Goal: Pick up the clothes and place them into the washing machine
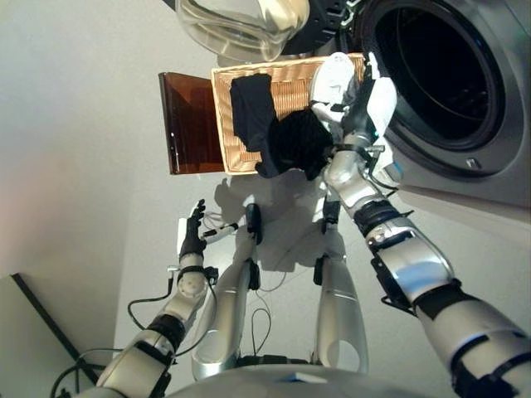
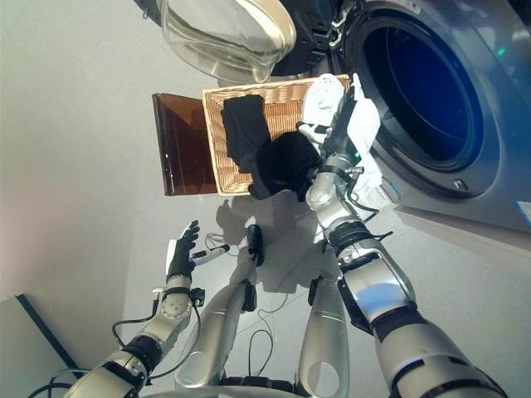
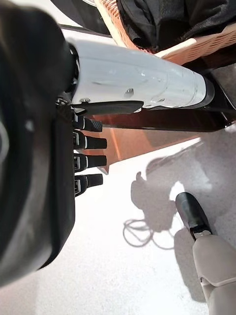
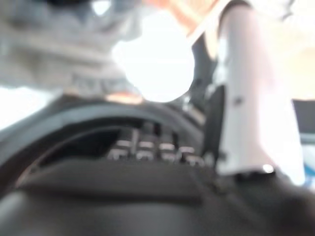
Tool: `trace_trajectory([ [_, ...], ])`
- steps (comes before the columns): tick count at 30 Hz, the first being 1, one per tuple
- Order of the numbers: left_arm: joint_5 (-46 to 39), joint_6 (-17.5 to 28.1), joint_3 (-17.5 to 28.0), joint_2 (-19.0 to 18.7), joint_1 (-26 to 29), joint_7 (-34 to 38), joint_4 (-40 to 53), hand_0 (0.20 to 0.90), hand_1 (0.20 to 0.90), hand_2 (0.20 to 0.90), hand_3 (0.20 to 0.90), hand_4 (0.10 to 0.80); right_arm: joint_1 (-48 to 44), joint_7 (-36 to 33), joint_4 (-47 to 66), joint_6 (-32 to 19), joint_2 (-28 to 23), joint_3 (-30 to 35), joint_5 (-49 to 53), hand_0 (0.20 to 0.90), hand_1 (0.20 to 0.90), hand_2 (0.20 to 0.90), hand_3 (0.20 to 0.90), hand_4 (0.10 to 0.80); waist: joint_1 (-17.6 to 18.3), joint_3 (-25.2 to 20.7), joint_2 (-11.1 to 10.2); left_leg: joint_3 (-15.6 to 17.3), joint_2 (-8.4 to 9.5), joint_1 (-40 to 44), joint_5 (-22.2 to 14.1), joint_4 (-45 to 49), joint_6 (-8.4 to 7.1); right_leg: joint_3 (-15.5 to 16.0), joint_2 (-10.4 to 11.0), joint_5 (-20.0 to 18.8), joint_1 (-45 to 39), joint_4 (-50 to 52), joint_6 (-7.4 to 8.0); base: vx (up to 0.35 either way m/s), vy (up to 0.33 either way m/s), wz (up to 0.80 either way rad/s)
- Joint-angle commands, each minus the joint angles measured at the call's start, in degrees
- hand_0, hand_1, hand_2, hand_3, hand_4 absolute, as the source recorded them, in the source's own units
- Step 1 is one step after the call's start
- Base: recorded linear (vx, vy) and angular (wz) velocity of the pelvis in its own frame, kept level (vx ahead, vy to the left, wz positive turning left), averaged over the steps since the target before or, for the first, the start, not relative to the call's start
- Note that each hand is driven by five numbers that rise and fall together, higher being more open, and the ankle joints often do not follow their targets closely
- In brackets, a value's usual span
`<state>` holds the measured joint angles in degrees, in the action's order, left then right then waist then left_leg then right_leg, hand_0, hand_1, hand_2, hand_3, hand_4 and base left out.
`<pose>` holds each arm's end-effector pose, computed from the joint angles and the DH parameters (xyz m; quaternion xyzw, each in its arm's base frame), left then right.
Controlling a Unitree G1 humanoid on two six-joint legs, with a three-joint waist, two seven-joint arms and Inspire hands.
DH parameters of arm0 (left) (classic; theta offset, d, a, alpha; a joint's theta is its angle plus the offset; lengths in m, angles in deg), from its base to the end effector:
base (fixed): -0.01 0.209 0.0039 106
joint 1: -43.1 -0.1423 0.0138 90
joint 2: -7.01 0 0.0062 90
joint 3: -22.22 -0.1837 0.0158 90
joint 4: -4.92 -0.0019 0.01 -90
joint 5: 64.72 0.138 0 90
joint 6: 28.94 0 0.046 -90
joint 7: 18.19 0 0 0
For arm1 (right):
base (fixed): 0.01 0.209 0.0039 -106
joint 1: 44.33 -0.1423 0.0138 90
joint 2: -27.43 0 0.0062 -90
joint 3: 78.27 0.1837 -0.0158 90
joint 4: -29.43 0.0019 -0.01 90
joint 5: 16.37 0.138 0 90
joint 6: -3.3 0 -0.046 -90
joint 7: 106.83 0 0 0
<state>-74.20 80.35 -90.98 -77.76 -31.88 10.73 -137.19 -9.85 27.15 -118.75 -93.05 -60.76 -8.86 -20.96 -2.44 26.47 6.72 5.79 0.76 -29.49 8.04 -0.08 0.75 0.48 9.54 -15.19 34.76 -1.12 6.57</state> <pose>0.2082 0.1485 -0.0495 0.1457 0.1459 0.1060 0.9727 0.3544 -0.1292 0.1245 -0.2753 -0.1401 -0.2530 0.9168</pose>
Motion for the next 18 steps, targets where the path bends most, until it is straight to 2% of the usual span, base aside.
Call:
trace_trajectory([
  [1,0.4,2.9,1.2,-1.7,-1.9,2.2,0.7,0.900,0.900,0.900,0.900,0.800,-3.6,-0.5,1.4,-4.8,-0.5,-1.3,0.7,0.900,0.900,0.900,0.900,0.800,-1.9,-0.6,1.0,-1.1,-1.54,-3.3,-0.6,1.3,-4.64,0.6,-0.7,8.8,1.0,8.6,-0.45,0.000,0.000,0.00],
  [18,-0.8,3.9,0.1,-4.6,-4.1,1.2,7.6,0.900,0.900,0.900,0.900,0.800,-10.8,-0.4,-6.0,-3.0,-2.2,-1.4,2.4,0.900,0.900,0.900,0.900,0.800,-3.4,1.3,2.5,-1.3,-1.10,-5.1,0.2,0.9,-4.67,0.8,-0.4,8.4,3.0,8.9,-0.25,-0.003,0.001,0.02],
])
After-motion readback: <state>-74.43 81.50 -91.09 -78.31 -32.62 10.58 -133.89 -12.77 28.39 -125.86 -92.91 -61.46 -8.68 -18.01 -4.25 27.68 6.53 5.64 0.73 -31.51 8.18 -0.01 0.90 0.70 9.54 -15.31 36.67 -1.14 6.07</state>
